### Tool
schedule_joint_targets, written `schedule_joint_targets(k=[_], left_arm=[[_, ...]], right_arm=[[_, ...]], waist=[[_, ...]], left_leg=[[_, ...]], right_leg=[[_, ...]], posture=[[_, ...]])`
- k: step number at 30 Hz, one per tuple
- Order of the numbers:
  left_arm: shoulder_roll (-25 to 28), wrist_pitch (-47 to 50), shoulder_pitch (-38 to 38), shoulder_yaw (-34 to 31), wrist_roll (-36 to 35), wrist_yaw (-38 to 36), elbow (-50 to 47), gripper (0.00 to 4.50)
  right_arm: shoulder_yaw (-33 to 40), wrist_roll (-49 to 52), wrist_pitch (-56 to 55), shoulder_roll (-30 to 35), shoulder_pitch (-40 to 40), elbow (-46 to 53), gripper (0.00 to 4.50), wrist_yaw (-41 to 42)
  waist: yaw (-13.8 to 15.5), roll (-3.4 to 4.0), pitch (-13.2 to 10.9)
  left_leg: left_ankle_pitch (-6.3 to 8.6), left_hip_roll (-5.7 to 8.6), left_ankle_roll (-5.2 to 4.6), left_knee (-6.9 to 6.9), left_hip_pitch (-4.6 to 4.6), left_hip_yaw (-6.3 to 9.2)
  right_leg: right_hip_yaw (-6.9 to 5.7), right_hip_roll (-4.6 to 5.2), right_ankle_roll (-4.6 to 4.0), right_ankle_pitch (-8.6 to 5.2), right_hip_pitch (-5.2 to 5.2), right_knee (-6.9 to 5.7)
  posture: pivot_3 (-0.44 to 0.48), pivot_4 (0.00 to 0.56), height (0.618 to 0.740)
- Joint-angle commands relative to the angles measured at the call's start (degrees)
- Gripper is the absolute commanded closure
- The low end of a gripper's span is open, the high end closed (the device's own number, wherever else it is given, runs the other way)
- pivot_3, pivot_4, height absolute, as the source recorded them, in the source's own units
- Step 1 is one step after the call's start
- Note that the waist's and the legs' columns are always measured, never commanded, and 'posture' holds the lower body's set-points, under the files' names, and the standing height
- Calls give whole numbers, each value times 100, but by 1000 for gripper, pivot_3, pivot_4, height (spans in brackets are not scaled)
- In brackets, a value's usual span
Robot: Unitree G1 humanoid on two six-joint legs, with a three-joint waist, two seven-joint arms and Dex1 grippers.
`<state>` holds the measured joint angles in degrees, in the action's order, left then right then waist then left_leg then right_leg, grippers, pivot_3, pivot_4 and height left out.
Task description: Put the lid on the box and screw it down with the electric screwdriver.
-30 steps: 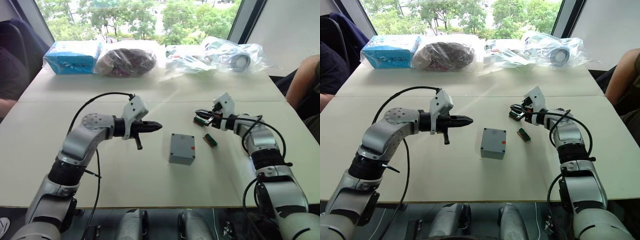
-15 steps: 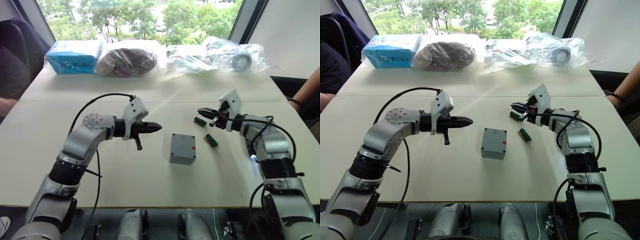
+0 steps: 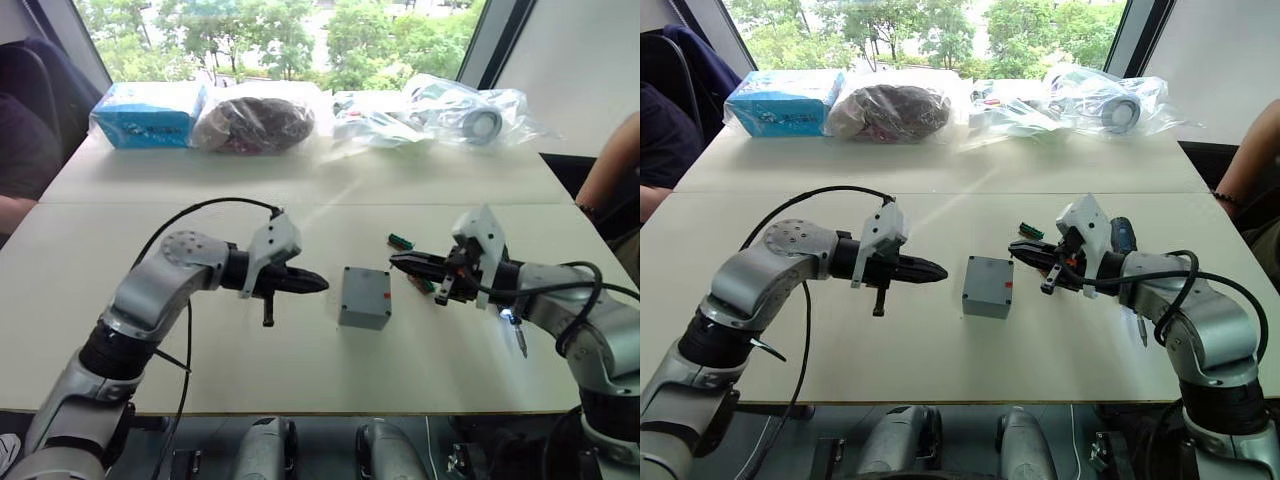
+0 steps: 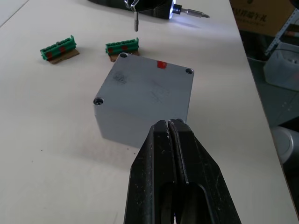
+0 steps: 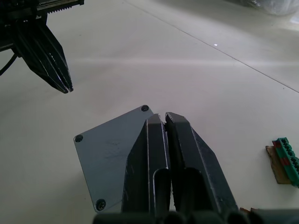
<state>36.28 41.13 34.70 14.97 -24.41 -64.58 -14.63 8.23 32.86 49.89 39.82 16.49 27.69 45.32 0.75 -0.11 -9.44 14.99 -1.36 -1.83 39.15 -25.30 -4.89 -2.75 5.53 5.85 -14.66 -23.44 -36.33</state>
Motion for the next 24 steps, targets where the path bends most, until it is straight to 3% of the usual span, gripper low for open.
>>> schedule_joint_targets(k=[1, 24], left_arm=[[-15, -59, 178, -28, -22, -11, -68, 4500], [5, -61, 135, -110, 16, 241, 8, 4500]], right_arm=[[95, 74, -127, 61, -14, 79, 4429, -56], [-423, -335, -902, -150, -30, -605, 4429, -238]], waist=[[0, 0, 0], [-3, 0, 0]], left_leg=[[0, 0, 0, 0, -1, 0], [0, 0, 0, 0, 0, 0]], right_leg=[[0, 0, 0, 0, 0, 0], [0, -2, 1, 0, 0, 0]], posture=[[0, 150, 740], [0, 150, 740]])
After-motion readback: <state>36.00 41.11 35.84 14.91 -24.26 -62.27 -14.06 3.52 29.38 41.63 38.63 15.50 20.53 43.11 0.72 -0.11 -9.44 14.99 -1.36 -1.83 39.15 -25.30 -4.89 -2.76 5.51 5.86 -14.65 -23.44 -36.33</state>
